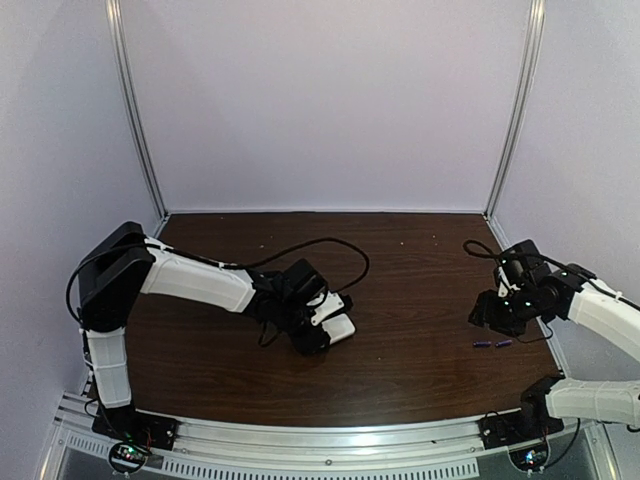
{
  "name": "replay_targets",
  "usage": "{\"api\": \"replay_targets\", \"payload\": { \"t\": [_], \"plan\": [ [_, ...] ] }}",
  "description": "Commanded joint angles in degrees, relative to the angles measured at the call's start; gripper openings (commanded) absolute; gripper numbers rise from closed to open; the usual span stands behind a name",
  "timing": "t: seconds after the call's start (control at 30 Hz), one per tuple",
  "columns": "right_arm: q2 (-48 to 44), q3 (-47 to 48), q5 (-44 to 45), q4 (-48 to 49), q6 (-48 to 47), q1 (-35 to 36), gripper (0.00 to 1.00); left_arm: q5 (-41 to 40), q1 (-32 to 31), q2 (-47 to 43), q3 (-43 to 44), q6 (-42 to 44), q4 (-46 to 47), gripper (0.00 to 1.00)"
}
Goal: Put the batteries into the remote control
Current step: Place the remote control without the battery cover at the center of the board, then pick up the battery from the corner of the board.
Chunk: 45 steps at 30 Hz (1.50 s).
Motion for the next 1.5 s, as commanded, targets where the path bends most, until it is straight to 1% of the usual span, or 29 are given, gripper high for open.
{"api": "replay_targets", "payload": {
  "t": [0.0,0.13,0.3,0.43,0.5,0.6,0.73,0.83,1.0,1.17,1.47],
  "plan": [
    [-2.72,-2.29,8.24,-4.53,8.98,0.3,0.59,-0.75,0.2,2.12,0.72,-0.59,-0.82,0.42],
    [-2.78,-2.23,11.25,-7.37,13.72,0.33,0.6,0.23,0.12,2.2,0.27,0.1,-0.74,0.52],
    [-2.12,-0.05,16.96,-12.61,20.03,0.28,0.66,0.96,0.15,2.41,0.2,0.48,-0.91,0.67],
    [-2.91,1.21,19.49,-15.37,25.52,0.18,0.73,2.09,0.16,2.32,0.45,0.45,-0.83,0.74],
    [-3.08,1.23,20.31,-15.98,27.64,0.17,0.74,2.06,0.11,2.1,0.67,0.47,-0.91,0.76],
    [-2.29,0.97,21.33,-16.3,30.4,0.04,0.76,2.25,0.1,1.23,1.28,0.48,-1.06,0.77],
    [0.32,1.12,23.13,-17.6,34.38,-0.61,0.77,2.52,0.17,0.48,2.84,0.47,-1.39,0.78],
    [1.41,1.48,24.12,-16.36,34.85,-1.63,0.76,2.13,0.15,0.3,3.52,0.44,-1.44,0.78],
    [2.75,0.62,23.5,-13.18,34.7,-4.51,0.72,1.75,0.16,0.05,3.54,0.48,-1.65,0.78],
    [6.43,-0.02,20.97,-9.31,33.36,-6.98,0.69,1.2,0.14,-0.04,3.82,0.45,-1.97,0.79],
    [12.13,-0.68,18.0,-4.22,31.78,-9.25,0.61,1.26,0.09,-0.05,4.12,0.44,-2.71,0.82]
  ]
}}
